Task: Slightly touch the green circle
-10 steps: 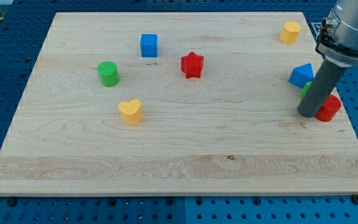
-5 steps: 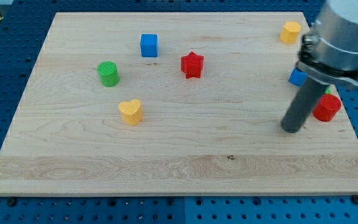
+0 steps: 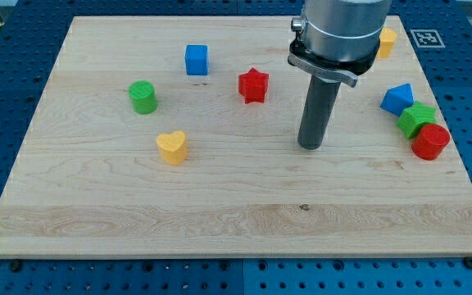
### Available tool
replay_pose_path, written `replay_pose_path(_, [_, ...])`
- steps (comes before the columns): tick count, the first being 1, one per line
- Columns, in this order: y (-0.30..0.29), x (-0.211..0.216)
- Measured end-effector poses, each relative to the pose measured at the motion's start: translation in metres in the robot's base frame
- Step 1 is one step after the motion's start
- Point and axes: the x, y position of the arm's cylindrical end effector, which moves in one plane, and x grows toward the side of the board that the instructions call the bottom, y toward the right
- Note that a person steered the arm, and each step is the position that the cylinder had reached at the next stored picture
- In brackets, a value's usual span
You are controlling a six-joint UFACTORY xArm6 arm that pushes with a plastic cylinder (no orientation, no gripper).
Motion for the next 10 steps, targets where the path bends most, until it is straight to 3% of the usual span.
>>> replay_pose_path(5, [-0.064, -0.001])
replay_pose_path(10, [-0.148, -0.034])
